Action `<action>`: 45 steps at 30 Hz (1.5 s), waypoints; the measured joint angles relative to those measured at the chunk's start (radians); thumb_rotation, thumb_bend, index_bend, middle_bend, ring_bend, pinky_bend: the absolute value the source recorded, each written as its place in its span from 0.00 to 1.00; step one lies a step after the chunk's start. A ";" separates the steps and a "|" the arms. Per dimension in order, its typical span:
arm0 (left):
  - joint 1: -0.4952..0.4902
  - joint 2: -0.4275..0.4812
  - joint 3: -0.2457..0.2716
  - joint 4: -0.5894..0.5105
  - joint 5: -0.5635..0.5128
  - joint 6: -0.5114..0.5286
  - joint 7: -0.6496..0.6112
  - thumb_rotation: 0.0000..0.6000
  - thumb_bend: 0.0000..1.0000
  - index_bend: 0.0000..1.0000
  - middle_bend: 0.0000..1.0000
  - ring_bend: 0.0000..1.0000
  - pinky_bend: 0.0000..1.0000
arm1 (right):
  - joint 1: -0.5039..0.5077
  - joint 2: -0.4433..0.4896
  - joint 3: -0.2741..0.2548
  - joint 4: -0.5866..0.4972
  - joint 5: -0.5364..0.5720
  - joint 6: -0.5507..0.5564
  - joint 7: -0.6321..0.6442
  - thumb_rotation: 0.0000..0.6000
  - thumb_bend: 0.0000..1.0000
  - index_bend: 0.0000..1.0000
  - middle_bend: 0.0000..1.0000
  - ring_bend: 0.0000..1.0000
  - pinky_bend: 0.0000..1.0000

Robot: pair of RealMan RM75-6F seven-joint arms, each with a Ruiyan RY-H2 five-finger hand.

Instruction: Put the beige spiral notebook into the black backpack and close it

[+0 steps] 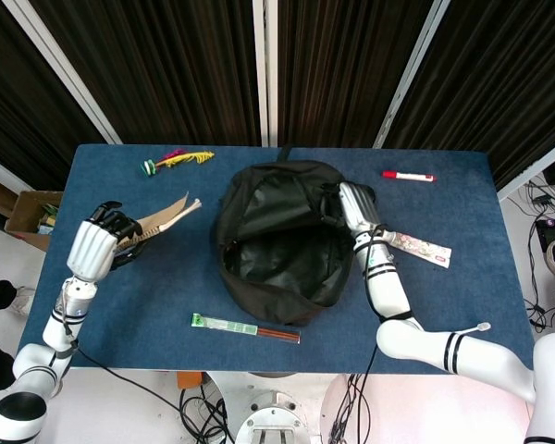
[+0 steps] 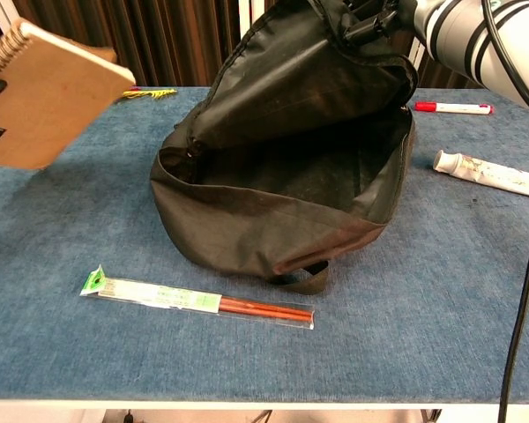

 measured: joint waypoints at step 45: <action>-0.325 -0.136 0.085 -0.112 0.277 0.266 0.390 1.00 0.41 0.75 0.70 0.57 0.36 | 0.047 -0.019 0.058 -0.018 0.021 -0.013 0.130 1.00 0.63 0.68 0.57 0.56 0.26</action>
